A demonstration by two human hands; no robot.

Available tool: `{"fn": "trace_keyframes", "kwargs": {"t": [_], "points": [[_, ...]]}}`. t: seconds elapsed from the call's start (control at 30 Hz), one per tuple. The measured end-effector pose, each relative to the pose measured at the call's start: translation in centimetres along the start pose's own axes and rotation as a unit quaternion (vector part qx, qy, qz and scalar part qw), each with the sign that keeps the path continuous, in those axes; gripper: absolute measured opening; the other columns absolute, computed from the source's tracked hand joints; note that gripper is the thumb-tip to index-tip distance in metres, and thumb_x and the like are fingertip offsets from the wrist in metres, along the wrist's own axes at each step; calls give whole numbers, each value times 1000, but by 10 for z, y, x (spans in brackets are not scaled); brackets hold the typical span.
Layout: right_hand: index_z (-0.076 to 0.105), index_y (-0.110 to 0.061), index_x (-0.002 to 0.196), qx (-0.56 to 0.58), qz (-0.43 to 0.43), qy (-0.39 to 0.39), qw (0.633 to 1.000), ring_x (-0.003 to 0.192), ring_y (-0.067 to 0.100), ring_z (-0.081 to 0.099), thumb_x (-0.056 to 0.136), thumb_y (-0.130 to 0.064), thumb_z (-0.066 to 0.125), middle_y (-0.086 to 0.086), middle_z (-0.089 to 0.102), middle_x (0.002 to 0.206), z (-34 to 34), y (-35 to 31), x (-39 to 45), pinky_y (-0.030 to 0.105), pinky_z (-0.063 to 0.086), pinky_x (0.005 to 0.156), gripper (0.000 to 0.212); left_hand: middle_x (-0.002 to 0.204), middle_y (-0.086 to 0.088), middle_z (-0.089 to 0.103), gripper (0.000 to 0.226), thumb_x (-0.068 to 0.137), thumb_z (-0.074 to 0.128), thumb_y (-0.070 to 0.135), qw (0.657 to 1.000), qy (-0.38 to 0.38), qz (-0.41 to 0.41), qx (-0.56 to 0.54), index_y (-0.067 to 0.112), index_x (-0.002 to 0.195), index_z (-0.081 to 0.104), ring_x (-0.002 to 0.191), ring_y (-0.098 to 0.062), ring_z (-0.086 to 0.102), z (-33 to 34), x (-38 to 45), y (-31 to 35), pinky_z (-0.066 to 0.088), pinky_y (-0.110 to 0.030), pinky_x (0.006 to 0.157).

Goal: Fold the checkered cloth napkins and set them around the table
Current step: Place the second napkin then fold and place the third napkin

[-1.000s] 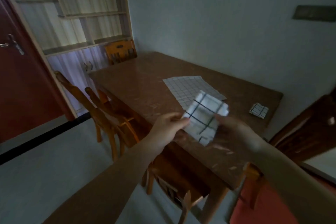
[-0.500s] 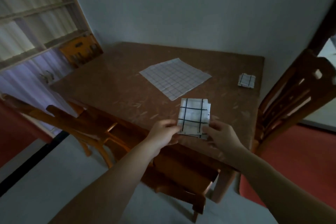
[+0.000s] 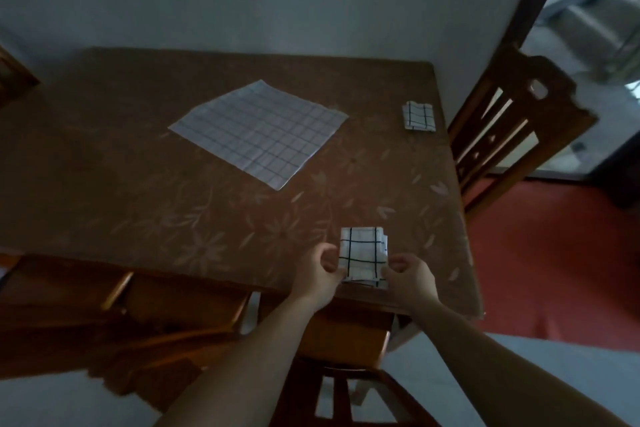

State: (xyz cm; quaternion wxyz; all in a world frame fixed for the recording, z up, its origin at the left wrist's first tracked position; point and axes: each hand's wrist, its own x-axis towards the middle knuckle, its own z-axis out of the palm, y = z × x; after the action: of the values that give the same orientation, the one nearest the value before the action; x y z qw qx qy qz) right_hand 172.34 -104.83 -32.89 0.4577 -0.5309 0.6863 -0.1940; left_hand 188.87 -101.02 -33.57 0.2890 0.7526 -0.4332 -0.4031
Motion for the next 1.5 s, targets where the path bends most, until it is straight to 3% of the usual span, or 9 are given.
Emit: {"fn": "trace_keyframes", "kwargs": {"t": [0.27,0.47,0.53,0.6,0.73,0.87,1.0,1.27,1.5], "points": [[66,-19,95,-73,46,78,993,68,2,57,87,-14,58,-6,64,82,48,-9,24,17,37,50,12,128,-3,63,51,89,63,18,979,-86,119,144,23,137,45,114,-19,61,-8,47,-29,52,-28,91],[64,-8,75,-221,33,41,974,54,10,52,89,-15,54,0,61,63,28,-41,14,23,43,50,19,127,3,57,44,86,61,36,957,-63,159,235,25,127,49,111,-17,57,-50,42,-25,47,-29,88],[64,-10,101,-291,-25,27,956,67,9,59,90,-17,53,-3,65,78,21,-63,1,23,46,55,17,129,5,55,46,86,60,38,951,-39,158,263,25,129,49,112,-16,55,-82,35,-17,46,-31,89],[50,-23,128,-286,-67,25,956,87,12,62,85,-24,54,-3,65,103,19,-84,-15,27,49,67,43,131,5,53,51,86,59,42,949,-21,154,274,27,133,47,115,-17,54,-119,25,-5,47,-32,89],[52,-22,128,-282,-148,8,948,113,20,56,89,-32,53,0,58,128,31,-135,-57,37,49,95,39,130,5,55,48,85,61,42,942,49,162,291,29,129,50,111,-16,56,-196,-8,14,49,-30,84],[53,-20,125,-337,-209,-16,918,118,29,50,93,-38,47,3,52,130,49,-182,-94,42,46,96,38,131,5,53,48,85,62,41,929,100,158,320,31,130,49,116,-16,53,-267,-33,21,48,-31,86],[47,-44,126,-356,-227,-4,907,121,23,52,70,-61,31,-11,51,128,71,-199,-59,39,47,94,60,136,2,52,55,85,60,44,920,121,162,337,31,136,45,121,-20,52,-328,-30,20,46,-34,90],[36,-24,144,-334,-201,78,918,127,23,49,85,-46,58,1,44,145,164,-296,-79,43,43,103,67,140,1,49,59,84,59,46,921,109,180,328,31,139,43,127,-22,48,-433,45,-19,42,-36,97],[33,-26,145,-355,-164,114,913,132,24,44,87,-59,52,-1,40,149,215,-324,-30,46,37,105,69,141,1,46,60,84,58,51,908,54,211,357,32,139,42,127,-23,45,-466,137,-31,44,-42,100]]}}
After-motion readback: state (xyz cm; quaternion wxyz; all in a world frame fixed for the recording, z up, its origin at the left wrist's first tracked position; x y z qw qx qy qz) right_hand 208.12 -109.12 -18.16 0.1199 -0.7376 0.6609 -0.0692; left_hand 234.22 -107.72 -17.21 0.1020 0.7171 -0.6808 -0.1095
